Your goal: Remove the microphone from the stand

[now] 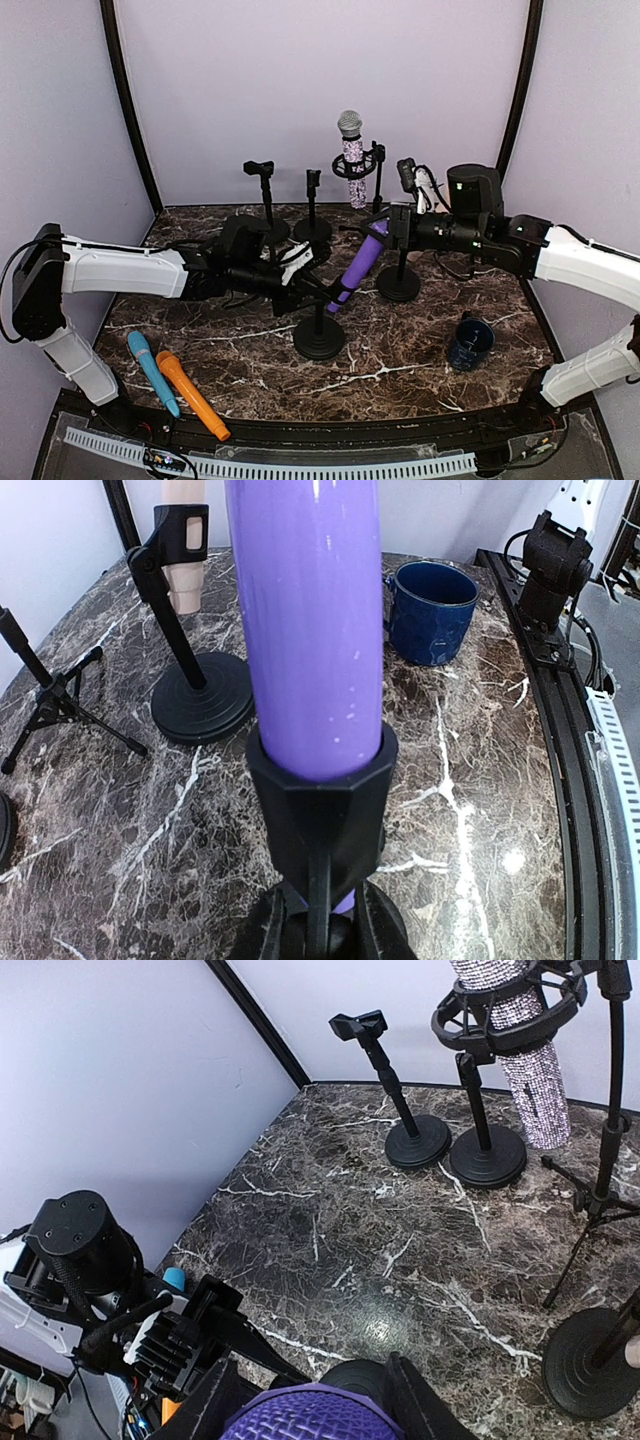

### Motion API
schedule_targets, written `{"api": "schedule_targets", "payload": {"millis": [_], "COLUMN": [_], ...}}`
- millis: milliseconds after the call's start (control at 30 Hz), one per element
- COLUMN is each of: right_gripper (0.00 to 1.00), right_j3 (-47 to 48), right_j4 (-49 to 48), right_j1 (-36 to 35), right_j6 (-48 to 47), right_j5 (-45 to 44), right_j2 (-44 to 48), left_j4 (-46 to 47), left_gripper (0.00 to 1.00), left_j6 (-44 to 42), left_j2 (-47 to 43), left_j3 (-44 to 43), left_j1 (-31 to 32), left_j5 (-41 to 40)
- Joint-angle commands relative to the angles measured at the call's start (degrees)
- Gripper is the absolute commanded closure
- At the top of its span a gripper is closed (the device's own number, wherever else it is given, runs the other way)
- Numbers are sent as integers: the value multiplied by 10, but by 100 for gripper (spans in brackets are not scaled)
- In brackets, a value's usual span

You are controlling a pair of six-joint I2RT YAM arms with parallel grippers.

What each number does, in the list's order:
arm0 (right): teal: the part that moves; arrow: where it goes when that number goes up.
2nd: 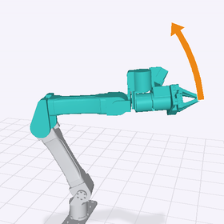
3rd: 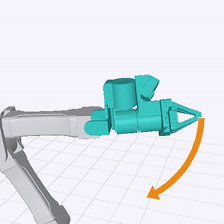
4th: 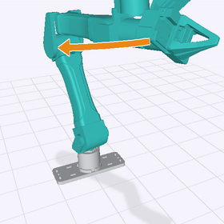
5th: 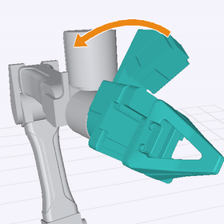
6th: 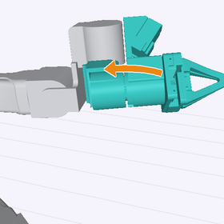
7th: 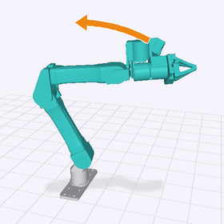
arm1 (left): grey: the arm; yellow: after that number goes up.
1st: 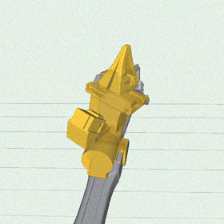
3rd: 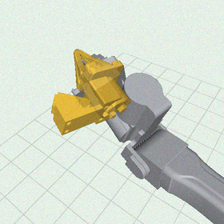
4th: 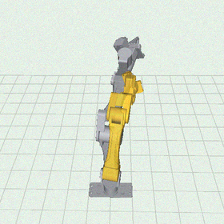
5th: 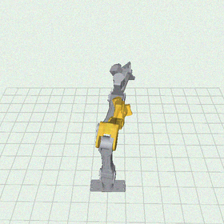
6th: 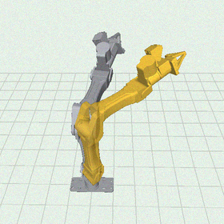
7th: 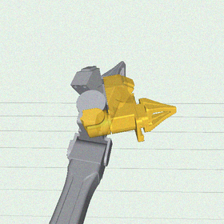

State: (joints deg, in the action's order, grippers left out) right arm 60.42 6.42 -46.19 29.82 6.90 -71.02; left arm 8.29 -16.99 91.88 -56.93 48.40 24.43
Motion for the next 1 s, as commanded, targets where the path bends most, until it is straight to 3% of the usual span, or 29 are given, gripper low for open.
{"api": "schedule_targets", "payload": {"millis": [0,233,433,667,833,967], "right_gripper": [77,77,77,77,78,78], "right_j3": [26,16,15,26,60,74], "right_j4": [-113,-150,-153,-117,-33,-1], "right_j1": [5,5,6,7,6,6], "right_j6": [-14,-31,-39,-49,-21,-9], "right_j5": [85,174,178,98,-37,-62], "right_j2": [37,34,36,51,39,27], "left_j4": [-49,-49,-49,-49,-48,-48], "left_gripper": [100,100,100,100,100,100], "left_j6": [-22,-22,-23,-23,-23,-23], "left_j2": [10,9,10,11,13,14], "left_j3": [4,5,6,6,6,5], "left_j1": [-7,-6,-7,-7,-6,-6], "left_j5": [-22,-22,-22,-24,-24,-25]}}
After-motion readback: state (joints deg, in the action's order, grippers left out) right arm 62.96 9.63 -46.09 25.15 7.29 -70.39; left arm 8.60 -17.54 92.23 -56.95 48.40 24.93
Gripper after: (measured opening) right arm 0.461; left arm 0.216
